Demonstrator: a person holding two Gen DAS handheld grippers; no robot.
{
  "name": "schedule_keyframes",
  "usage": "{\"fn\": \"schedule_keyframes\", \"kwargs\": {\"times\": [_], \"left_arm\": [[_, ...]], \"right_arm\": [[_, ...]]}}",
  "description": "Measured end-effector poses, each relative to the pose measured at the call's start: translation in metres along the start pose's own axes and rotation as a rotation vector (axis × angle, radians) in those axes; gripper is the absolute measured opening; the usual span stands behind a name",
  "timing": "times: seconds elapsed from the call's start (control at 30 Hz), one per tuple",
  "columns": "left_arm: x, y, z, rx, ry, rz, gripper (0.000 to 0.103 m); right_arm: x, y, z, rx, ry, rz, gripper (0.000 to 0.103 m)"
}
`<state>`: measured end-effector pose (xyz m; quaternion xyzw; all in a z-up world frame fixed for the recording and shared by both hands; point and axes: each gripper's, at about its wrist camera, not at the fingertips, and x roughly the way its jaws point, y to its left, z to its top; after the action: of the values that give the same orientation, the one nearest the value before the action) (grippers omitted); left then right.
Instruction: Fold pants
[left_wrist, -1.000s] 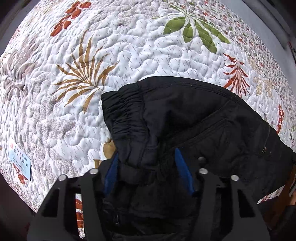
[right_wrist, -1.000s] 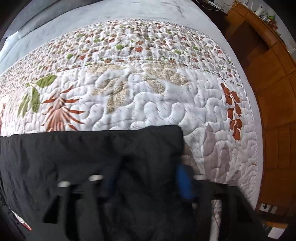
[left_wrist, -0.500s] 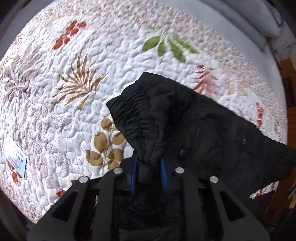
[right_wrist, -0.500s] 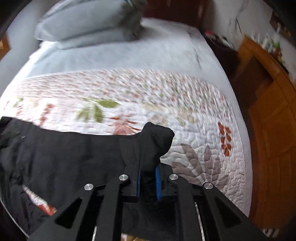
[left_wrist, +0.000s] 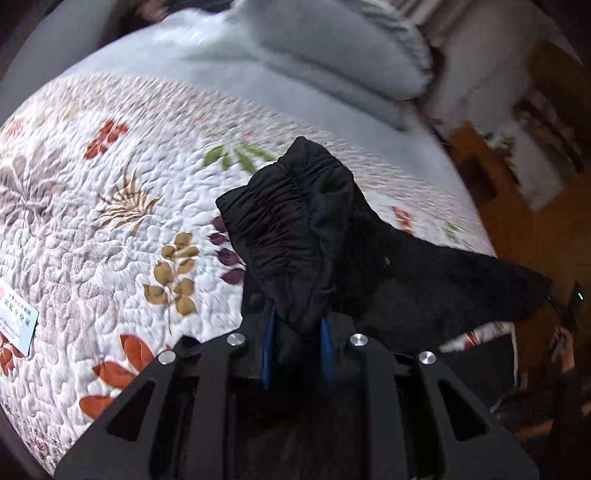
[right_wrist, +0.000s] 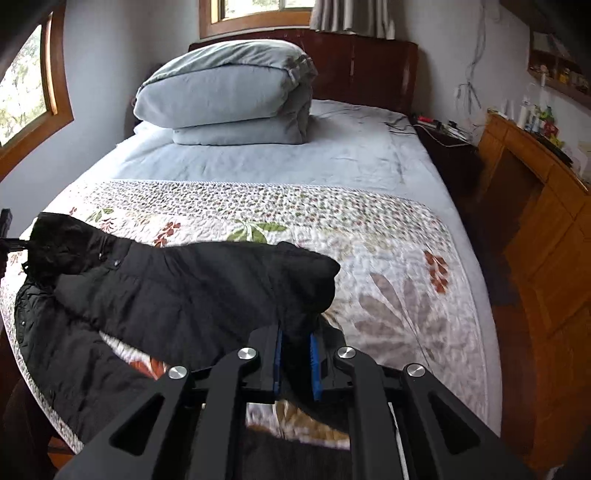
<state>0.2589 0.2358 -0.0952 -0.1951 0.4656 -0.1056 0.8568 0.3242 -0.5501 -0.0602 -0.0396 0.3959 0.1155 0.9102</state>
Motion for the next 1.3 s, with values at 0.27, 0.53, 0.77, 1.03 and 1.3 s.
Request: {"fn": "schedule_keyframes", "kwargs": {"times": [0.27, 0.53, 0.77, 1.03, 1.3], "left_arm": [[-0.057, 0.003, -0.083, 0.019, -0.048, -0.092, 0.022], [-0.082, 0.029, -0.144, -0.058, -0.058, -0.090, 0.026], [-0.086, 0.040, -0.170, -0.071, -0.040, -0.061, 0.029], [-0.092, 0.049, -0.207, -0.061, 0.000, -0.006, 0.036], [-0.127, 0.083, -0.250, -0.174, -0.034, 0.123, 0.058]], "right_arm": [[-0.048, -0.039, -0.078, 0.178, -0.045, 0.000, 0.012], [-0.078, -0.060, -0.153, 0.343, -0.045, -0.011, 0.012], [-0.072, -0.066, -0.207, 0.448, 0.015, -0.039, 0.012], [-0.051, -0.064, -0.242, 0.486, 0.092, -0.080, 0.012], [-0.046, -0.062, -0.253, 0.480, 0.128, -0.117, 0.017]]}}
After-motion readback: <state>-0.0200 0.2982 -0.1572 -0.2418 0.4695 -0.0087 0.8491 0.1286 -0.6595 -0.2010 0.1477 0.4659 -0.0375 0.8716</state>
